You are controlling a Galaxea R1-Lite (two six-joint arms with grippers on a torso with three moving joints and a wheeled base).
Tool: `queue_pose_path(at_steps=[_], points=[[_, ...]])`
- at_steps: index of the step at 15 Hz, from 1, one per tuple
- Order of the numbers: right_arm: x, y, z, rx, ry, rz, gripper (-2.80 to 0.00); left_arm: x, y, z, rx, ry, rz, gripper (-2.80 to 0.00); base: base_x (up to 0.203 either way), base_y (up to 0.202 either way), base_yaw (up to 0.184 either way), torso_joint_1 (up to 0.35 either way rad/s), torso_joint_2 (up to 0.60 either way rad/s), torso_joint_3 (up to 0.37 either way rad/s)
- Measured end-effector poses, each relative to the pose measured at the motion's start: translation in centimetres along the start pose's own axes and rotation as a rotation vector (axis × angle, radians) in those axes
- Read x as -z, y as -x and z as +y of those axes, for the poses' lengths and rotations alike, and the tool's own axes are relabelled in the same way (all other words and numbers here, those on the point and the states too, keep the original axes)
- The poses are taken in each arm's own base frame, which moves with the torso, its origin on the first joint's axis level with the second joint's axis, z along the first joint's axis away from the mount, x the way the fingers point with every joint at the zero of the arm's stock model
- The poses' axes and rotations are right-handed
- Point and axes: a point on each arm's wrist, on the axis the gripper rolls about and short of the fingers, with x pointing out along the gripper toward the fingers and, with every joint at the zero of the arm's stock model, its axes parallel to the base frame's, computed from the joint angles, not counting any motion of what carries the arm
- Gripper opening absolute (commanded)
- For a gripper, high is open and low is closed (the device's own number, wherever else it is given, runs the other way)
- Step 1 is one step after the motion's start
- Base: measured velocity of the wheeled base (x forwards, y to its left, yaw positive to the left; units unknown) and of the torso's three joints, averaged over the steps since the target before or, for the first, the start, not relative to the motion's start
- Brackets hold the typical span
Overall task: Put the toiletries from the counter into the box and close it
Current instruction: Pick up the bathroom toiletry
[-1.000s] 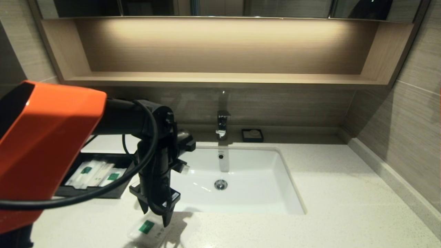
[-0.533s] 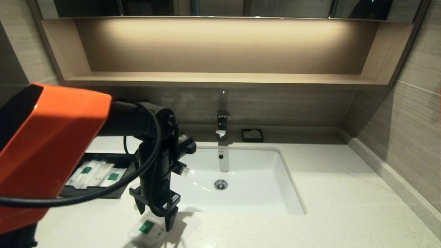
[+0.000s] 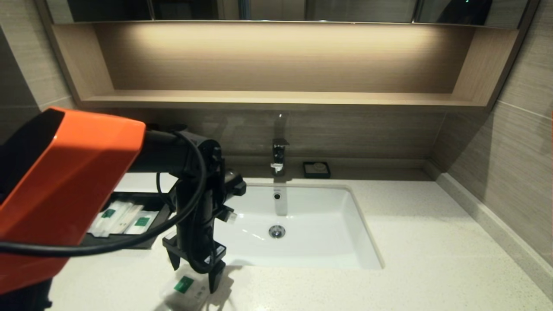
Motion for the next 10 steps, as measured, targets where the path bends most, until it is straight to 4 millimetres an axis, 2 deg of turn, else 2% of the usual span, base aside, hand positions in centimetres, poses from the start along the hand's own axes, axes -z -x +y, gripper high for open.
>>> queue_pose_path(at_steps=[10], points=[[0.0, 0.0, 0.0, 0.0, 0.0, 0.0, -2.8, -0.22, -0.5, 0.16, 0.003, 0.026, 0.016, 0.0, 0.0, 0.0, 0.0, 0.0, 0.0, 0.0]])
